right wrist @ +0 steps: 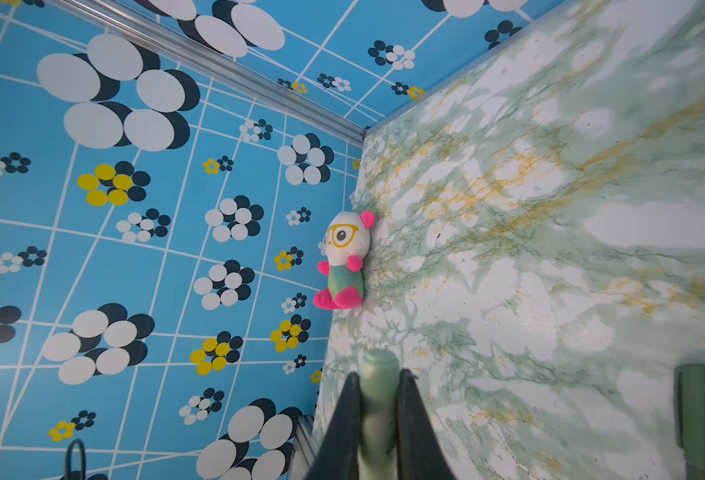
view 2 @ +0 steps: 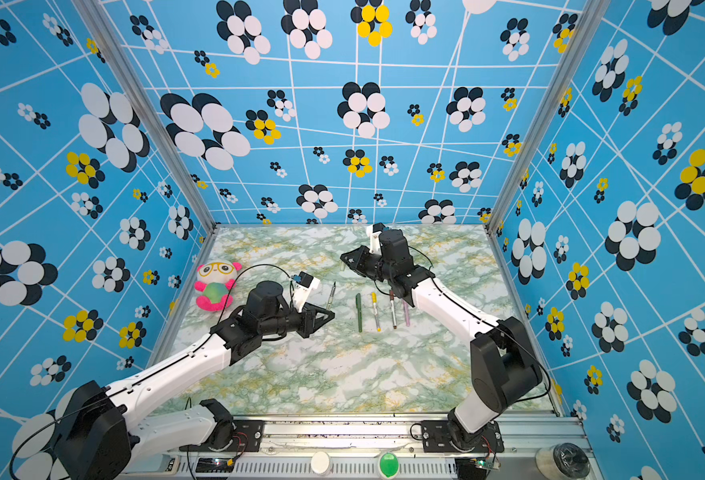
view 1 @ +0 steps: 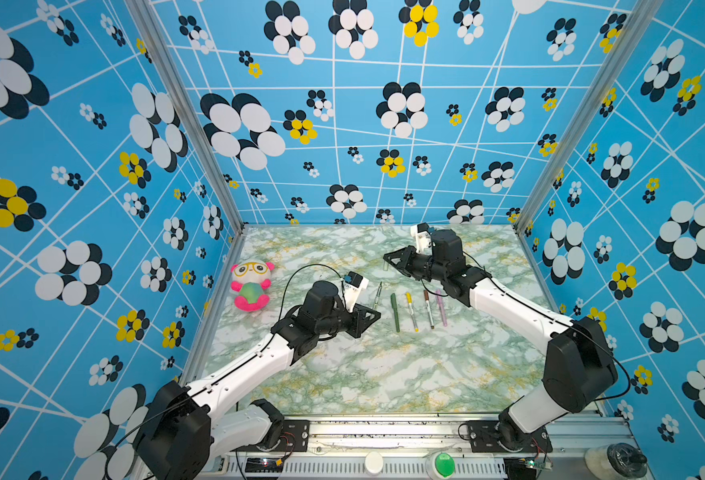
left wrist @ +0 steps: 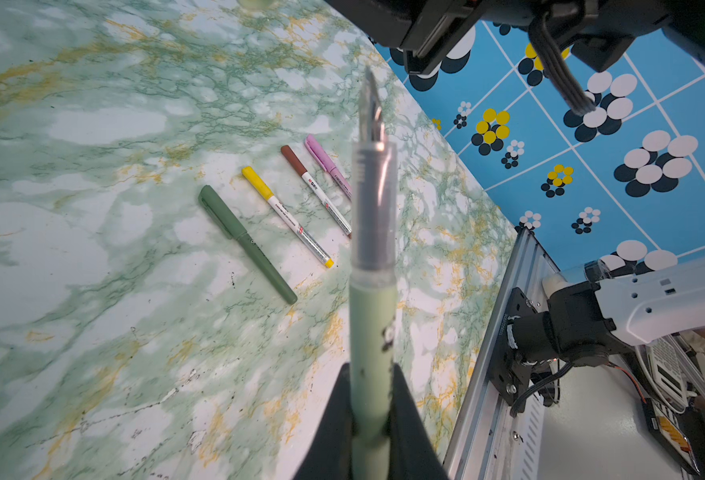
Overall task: Insert the pens into the pen caps
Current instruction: 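Carry the cap above the pen tip held upright by the left gripper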
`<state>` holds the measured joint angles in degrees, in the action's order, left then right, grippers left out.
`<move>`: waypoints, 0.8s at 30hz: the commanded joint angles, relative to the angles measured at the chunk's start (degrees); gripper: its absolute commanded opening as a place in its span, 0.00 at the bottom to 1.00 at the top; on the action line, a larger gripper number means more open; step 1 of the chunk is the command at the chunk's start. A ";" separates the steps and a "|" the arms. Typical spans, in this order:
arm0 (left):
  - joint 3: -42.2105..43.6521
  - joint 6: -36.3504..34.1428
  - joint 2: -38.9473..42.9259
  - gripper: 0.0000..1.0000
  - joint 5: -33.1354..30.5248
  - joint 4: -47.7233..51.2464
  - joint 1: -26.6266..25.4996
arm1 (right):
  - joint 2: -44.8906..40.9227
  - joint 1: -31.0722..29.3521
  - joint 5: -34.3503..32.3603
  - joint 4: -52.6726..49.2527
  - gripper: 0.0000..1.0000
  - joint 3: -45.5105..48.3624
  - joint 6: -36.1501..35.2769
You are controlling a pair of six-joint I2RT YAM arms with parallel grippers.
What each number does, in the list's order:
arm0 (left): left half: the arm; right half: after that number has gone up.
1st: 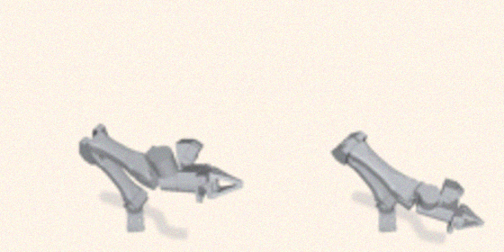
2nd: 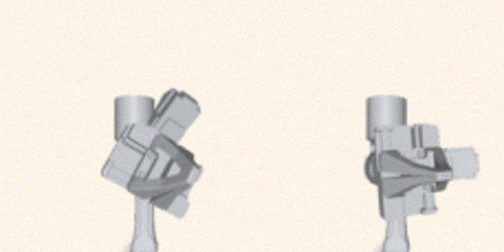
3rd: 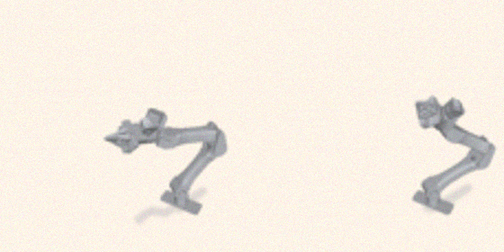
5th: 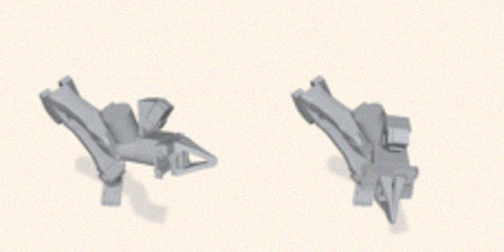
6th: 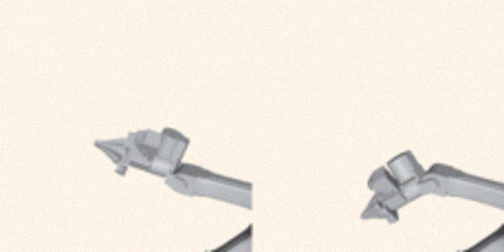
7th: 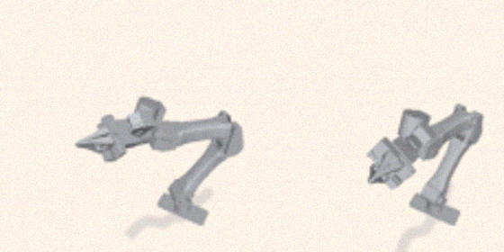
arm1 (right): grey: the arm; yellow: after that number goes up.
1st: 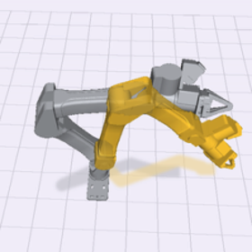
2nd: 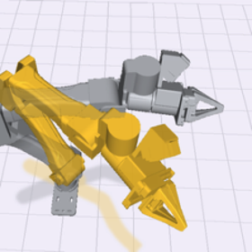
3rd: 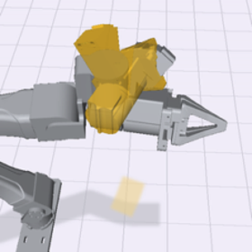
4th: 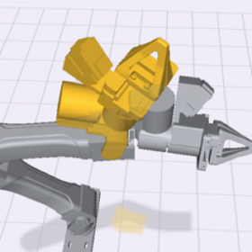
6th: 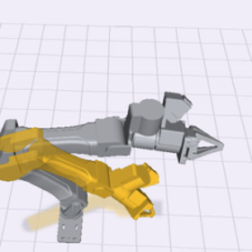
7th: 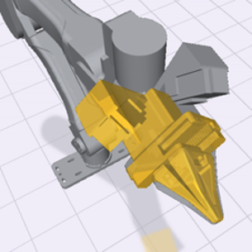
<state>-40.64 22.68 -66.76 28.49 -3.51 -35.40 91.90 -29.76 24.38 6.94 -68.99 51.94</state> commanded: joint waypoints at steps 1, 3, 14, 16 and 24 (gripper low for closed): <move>-0.75 -0.18 -0.03 0.00 -1.11 -1.94 -0.51 | -1.63 -1.24 3.15 2.90 0.05 -0.10 1.36; -0.69 -0.19 -0.10 0.00 -1.54 -1.90 -0.48 | -1.64 -1.86 3.75 3.46 0.05 -0.01 1.62; -0.70 0.13 -0.23 0.00 -3.85 -1.37 -0.37 | -2.67 -3.29 4.13 3.27 0.04 0.34 0.53; -0.71 0.20 -0.29 0.00 -4.10 -1.24 -0.29 | -3.09 -3.29 4.03 3.05 0.04 0.39 0.16; -0.78 0.61 -0.22 0.00 -4.67 -1.50 -0.02 | -3.78 -3.45 4.22 1.42 0.04 0.94 -1.31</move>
<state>-40.64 22.90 -66.76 24.53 -3.51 -35.38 89.76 -32.62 27.79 9.39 -68.97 52.07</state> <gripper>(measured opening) 0.138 0.140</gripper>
